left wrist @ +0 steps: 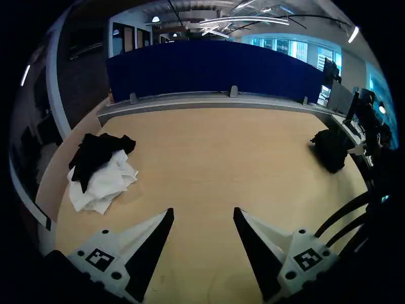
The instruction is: Fold towel
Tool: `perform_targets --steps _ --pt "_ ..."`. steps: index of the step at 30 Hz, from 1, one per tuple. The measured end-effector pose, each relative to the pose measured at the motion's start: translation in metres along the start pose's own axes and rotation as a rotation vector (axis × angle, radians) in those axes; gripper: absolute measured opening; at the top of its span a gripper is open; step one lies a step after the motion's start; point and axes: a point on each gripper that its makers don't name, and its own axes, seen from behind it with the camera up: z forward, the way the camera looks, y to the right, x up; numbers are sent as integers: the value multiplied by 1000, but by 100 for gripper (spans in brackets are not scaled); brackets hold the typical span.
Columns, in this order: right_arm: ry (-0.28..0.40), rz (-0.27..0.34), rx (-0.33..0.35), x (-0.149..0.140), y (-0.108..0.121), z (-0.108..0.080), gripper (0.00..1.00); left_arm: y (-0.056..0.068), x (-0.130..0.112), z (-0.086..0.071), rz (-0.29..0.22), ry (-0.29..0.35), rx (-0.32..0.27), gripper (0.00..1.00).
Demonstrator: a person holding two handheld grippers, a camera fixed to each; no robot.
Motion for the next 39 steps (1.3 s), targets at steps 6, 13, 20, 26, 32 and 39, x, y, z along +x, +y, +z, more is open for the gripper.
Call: perform_targets --steps 6,13,20,26,32,39 --pt "44 -19 23 28 -11 2 100 -2 2 -1 -1 1 3 87" --pt "99 -23 44 67 -22 11 100 -7 3 -2 -4 3 11 87" --pt "131 -16 69 96 -32 21 100 -11 3 -3 -4 3 20 87" --pt "133 -9 96 100 -43 31 100 -14 0 -3 -9 -2 28 87" --pt "115 -11 110 92 -50 43 100 -16 -2 -2 -4 -8 36 87" --pt "87 -9 95 81 -42 58 100 -17 -4 -1 -5 -17 45 87"
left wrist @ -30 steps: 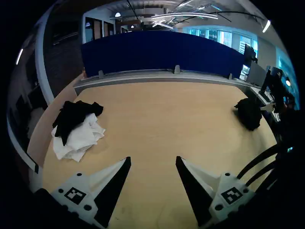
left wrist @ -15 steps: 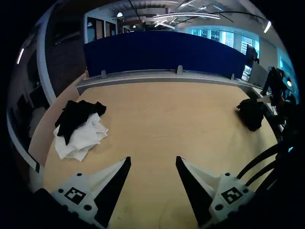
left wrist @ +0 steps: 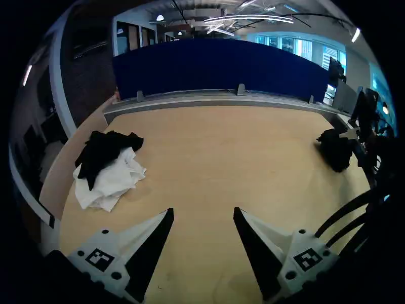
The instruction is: Fold towel
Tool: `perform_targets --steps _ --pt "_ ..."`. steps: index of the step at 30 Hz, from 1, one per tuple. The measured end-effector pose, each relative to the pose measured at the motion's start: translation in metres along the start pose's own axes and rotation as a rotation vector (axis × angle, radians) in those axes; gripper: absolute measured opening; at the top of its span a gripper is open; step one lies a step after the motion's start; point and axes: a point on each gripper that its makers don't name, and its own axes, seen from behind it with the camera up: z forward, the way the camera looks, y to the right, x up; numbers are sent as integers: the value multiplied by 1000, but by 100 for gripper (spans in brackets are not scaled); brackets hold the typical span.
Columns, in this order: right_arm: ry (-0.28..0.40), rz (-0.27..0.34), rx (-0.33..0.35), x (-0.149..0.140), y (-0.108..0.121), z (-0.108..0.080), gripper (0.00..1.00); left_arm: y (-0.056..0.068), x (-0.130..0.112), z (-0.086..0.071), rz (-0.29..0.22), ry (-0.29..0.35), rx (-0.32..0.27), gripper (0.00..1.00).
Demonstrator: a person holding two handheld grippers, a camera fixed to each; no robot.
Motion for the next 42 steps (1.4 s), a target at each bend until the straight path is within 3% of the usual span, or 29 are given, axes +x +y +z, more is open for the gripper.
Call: perform_targets --steps 15,23,29,42 --pt "-60 -36 -43 -19 25 21 100 2 -7 1 8 -21 11 87" --pt "-7 -45 -46 4 19 9 100 7 -5 2 10 -16 2 87" --pt "54 -45 -19 25 0 -7 100 8 -2 1 4 -7 -7 87" --pt "28 -51 2 5 -17 -4 100 5 -7 -4 7 -9 -4 87"
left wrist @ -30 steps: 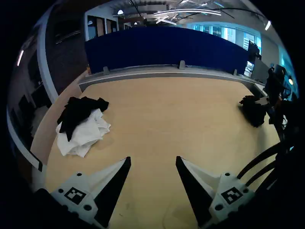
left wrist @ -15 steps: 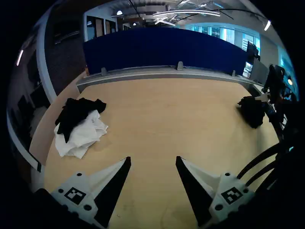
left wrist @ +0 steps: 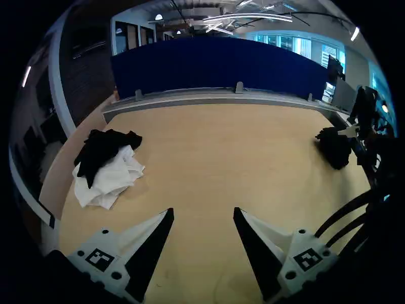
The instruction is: Fold towel
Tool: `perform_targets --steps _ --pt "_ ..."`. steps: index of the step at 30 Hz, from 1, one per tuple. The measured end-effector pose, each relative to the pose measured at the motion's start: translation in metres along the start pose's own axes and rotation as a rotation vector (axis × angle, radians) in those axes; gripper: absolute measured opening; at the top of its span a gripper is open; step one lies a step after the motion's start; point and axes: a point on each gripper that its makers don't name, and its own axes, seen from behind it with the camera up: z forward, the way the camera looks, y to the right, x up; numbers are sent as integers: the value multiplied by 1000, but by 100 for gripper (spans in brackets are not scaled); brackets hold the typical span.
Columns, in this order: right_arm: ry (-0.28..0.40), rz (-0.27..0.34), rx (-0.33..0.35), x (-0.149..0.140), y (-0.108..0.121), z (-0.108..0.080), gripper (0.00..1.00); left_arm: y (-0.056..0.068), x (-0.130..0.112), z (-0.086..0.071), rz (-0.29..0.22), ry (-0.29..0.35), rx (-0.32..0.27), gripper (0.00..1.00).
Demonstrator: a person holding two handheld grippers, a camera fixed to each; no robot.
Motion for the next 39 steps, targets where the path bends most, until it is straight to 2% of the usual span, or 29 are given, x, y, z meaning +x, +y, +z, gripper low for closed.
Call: perform_targets --steps 11,17,27,35,39 --pt "-69 5 -20 -32 12 12 100 -3 -5 -4 -1 -2 11 87" --pt "-56 8 -15 -25 11 12 100 -4 -6 -7 2 1 14 87" --pt "41 17 -14 16 1 -19 100 -5 2 -7 -15 28 6 87" --pt "98 42 -11 32 -15 -44 100 -6 9 -8 -15 55 -8 87" --pt "154 56 -13 39 -30 -65 100 -8 13 -9 -15 74 -16 87"
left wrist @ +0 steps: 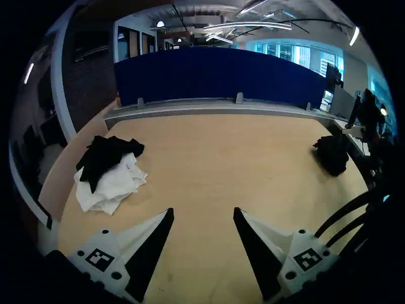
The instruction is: Fold towel
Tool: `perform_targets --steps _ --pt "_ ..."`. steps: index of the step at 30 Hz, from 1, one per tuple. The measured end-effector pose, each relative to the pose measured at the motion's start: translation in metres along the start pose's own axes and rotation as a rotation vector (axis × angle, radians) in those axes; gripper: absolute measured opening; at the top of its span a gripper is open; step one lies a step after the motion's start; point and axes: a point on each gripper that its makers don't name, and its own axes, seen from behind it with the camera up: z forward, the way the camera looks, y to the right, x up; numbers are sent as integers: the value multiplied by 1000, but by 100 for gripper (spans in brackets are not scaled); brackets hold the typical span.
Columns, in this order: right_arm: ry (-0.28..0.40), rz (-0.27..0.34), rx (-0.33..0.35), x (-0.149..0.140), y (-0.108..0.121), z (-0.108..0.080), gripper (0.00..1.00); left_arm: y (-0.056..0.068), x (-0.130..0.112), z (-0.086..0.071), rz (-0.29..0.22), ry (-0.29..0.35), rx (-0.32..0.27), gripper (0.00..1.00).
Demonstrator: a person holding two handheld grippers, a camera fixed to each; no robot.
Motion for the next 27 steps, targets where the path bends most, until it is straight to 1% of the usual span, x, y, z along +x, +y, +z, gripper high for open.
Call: perform_targets --steps 5,14,18,23,27 --pt "74 24 -8 9 -18 -26 100 -3 7 -1 -3 26 -10 87" --pt "220 47 -42 19 -52 -77 100 -5 32 0 8 93 -27 87" --pt "295 58 -59 26 -71 -103 100 -5 47 -2 9 132 -37 87" --pt "385 70 -91 35 -92 -132 100 -8 66 -5 -4 189 -39 87" --pt "423 90 -104 34 -108 -146 100 -10 78 -8 -18 232 -40 87"
